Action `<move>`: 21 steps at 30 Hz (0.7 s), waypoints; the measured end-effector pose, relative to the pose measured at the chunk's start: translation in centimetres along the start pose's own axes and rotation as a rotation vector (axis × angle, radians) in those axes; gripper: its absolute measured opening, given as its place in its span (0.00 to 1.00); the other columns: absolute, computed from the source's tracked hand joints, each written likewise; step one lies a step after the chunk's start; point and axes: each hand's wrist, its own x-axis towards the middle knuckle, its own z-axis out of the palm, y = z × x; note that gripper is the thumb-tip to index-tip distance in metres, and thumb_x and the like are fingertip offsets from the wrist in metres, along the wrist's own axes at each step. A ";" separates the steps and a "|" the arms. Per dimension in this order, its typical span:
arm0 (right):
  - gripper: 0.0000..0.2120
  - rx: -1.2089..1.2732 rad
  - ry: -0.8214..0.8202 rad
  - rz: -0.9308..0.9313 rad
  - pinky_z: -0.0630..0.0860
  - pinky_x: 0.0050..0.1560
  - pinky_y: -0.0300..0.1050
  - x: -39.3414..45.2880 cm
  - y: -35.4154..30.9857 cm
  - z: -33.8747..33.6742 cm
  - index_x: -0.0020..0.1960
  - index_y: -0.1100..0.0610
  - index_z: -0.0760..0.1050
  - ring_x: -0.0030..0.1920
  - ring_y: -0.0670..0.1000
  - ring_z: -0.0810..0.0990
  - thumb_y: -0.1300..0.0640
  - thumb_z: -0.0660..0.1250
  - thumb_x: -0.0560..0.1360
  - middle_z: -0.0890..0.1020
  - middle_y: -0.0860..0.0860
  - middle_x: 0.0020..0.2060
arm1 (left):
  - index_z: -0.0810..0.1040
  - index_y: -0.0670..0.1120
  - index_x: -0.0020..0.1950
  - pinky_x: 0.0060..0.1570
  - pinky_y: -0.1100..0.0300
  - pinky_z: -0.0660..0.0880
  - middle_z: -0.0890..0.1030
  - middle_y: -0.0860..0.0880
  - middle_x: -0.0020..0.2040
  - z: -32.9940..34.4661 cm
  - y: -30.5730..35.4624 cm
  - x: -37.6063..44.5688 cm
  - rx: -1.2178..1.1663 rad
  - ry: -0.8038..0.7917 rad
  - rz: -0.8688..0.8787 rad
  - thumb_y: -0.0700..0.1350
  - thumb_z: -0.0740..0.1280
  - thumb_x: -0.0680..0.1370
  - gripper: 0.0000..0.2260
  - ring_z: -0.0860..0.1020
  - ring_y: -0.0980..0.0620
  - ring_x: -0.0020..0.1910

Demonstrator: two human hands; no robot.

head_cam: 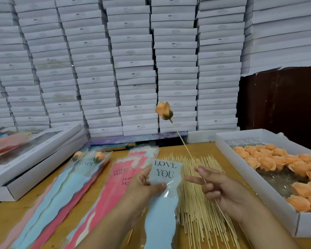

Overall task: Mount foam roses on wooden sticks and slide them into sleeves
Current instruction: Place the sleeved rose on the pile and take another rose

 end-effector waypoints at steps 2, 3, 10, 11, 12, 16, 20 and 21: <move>0.21 0.012 -0.015 0.022 0.67 0.17 0.32 -0.3 0.0 0.2 0.61 0.65 0.74 0.23 0.43 0.71 0.64 0.70 0.69 0.82 0.69 0.54 | 0.85 0.62 0.52 0.48 0.48 0.83 0.87 0.45 0.53 0.0 -0.3 0.0 0.028 -0.030 -0.004 0.29 0.70 0.74 0.26 0.86 0.41 0.49; 0.21 0.017 -0.014 0.025 0.67 0.17 0.32 -0.3 0.0 0.3 0.61 0.65 0.75 0.23 0.44 0.72 0.64 0.71 0.68 0.83 0.68 0.53 | 0.82 0.57 0.61 0.49 0.49 0.83 0.86 0.44 0.54 0.0 -0.5 0.1 0.036 -0.054 -0.018 0.29 0.71 0.74 0.25 0.85 0.40 0.50; 0.09 -0.151 -0.001 -0.047 0.65 0.18 0.32 -0.1 0.3 0.1 0.47 0.63 0.86 0.25 0.44 0.71 0.62 0.74 0.67 0.84 0.55 0.38 | 0.78 0.50 0.63 0.54 0.53 0.80 0.85 0.44 0.59 -0.4 -1.4 -0.7 0.173 -0.364 -0.180 0.30 0.73 0.73 0.24 0.84 0.45 0.57; 0.10 -0.215 0.013 -0.065 0.65 0.19 0.33 0.0 0.4 0.1 0.46 0.62 0.86 0.25 0.44 0.71 0.61 0.75 0.66 0.84 0.53 0.38 | 0.78 0.48 0.65 0.58 0.52 0.80 0.84 0.45 0.60 -0.4 -1.5 -0.7 0.203 -0.390 -0.199 0.32 0.74 0.73 0.23 0.83 0.45 0.59; 0.12 -0.276 0.019 -0.074 0.65 0.19 0.33 0.1 0.5 0.1 0.47 0.61 0.86 0.25 0.44 0.70 0.59 0.76 0.64 0.84 0.52 0.38 | 0.77 0.48 0.65 0.60 0.50 0.79 0.84 0.46 0.60 -0.4 -1.6 -0.7 0.223 -0.384 -0.216 0.36 0.74 0.74 0.21 0.82 0.46 0.60; 0.17 -0.446 -0.038 -0.042 0.66 0.22 0.33 0.0 0.8 0.2 0.48 0.60 0.86 0.26 0.44 0.72 0.53 0.79 0.62 0.84 0.52 0.38 | 0.79 0.48 0.62 0.54 0.51 0.82 0.86 0.45 0.56 0.0 -1.7 -0.1 0.129 -0.207 -0.219 0.49 0.73 0.77 0.15 0.85 0.46 0.55; 0.17 -0.403 -0.026 -0.052 0.66 0.21 0.33 -0.1 0.9 0.5 0.48 0.59 0.86 0.27 0.44 0.73 0.55 0.79 0.61 0.84 0.51 0.38 | 0.83 0.42 0.56 0.57 0.43 0.80 0.86 0.40 0.53 0.6 -2.1 0.9 0.069 -0.044 -0.152 0.46 0.66 0.82 0.10 0.84 0.39 0.55; 0.17 -0.373 -0.004 -0.065 0.66 0.21 0.33 0.0 0.8 0.5 0.47 0.59 0.86 0.27 0.44 0.73 0.55 0.79 0.60 0.84 0.51 0.39 | 0.83 0.41 0.57 0.60 0.39 0.78 0.85 0.39 0.53 0.8 -2.4 1.1 0.072 -0.040 -0.150 0.46 0.66 0.82 0.11 0.83 0.37 0.56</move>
